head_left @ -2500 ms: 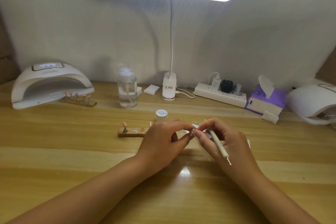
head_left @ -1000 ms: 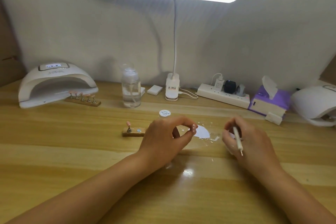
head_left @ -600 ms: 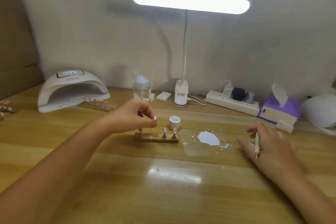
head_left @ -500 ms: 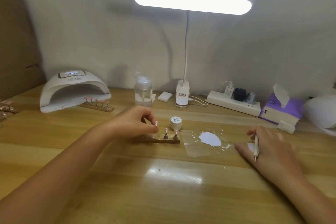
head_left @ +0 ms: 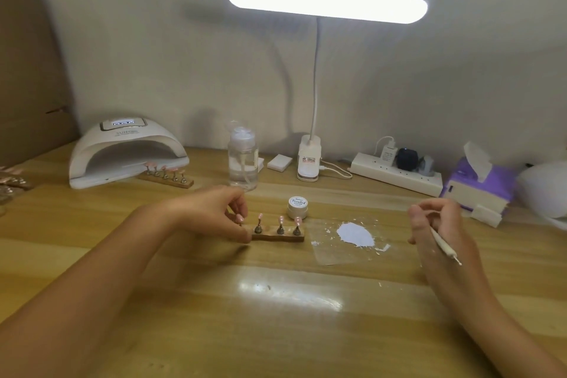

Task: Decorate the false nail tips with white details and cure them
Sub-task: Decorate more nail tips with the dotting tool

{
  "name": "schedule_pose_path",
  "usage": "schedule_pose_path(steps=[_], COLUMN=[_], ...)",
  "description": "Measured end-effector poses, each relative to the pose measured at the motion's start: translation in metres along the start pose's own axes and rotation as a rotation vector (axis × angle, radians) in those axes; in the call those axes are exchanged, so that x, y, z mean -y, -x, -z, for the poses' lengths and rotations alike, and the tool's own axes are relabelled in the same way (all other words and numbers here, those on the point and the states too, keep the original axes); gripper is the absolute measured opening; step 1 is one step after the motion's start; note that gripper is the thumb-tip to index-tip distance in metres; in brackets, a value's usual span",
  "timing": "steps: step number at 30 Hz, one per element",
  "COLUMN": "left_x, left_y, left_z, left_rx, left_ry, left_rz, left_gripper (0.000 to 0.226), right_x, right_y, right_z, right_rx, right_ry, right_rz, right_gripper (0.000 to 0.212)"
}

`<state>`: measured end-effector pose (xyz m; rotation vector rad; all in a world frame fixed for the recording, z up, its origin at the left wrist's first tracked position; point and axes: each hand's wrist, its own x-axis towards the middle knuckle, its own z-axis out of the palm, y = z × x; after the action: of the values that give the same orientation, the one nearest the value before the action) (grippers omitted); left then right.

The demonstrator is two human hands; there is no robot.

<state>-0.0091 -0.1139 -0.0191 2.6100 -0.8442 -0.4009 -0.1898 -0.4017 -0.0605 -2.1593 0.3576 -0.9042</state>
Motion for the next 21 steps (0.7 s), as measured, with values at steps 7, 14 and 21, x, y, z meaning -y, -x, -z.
schedule_pose_path(steps=[7, 14, 21], left_x=[0.013, 0.007, 0.001], left_y=[-0.002, -0.002, 0.002], left_z=[0.005, 0.002, 0.005], left_rx=[0.004, -0.015, -0.064], left_ry=[0.156, 0.117, -0.012], left_rz=[-0.047, -0.094, -0.081], left_gripper=[0.015, 0.018, 0.015], right_x=[0.020, 0.021, 0.018], right_y=[0.007, 0.005, 0.001], right_z=[-0.008, -0.007, -0.007], right_rx=[0.231, 0.244, 0.292], right_ry=[-0.425, -0.599, -0.732], right_rz=[-0.115, -0.227, -0.336], right_gripper=[0.011, 0.023, 0.023])
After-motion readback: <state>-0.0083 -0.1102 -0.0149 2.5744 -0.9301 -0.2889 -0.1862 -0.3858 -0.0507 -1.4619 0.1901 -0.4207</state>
